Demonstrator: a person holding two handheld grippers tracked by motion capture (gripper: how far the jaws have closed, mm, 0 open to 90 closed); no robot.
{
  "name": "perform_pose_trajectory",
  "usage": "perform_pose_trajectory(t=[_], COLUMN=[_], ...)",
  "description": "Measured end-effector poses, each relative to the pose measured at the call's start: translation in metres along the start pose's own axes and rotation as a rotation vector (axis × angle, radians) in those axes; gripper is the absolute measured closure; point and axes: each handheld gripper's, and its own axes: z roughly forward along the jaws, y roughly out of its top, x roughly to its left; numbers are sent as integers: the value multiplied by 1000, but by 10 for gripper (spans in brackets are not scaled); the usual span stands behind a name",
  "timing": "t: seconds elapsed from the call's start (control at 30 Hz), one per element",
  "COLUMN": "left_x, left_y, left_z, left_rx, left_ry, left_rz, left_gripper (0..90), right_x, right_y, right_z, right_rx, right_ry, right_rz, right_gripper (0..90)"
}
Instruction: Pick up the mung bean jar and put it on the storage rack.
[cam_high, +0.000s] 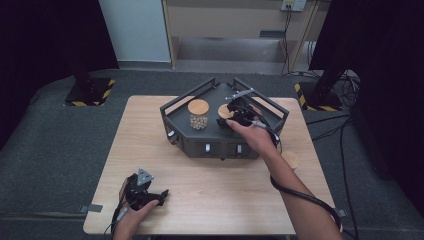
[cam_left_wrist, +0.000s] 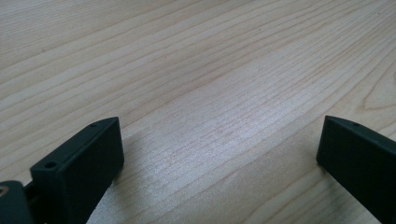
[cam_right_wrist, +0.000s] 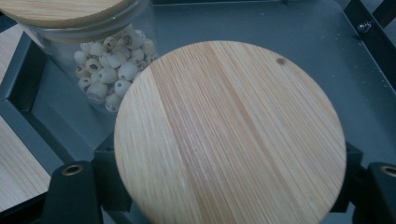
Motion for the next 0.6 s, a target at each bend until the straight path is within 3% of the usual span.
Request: perform_pose_trajectory(t=[0.6], left_x=[0], left_y=[0], left_z=[0], left_rx=[0], left_ry=[0], left_rz=[0], left_gripper=[0], right_x=[1], right_y=[-10], right_z=[-1], right_rx=[-43], right_ry=[-4], right_rz=[13], right_gripper=[224])
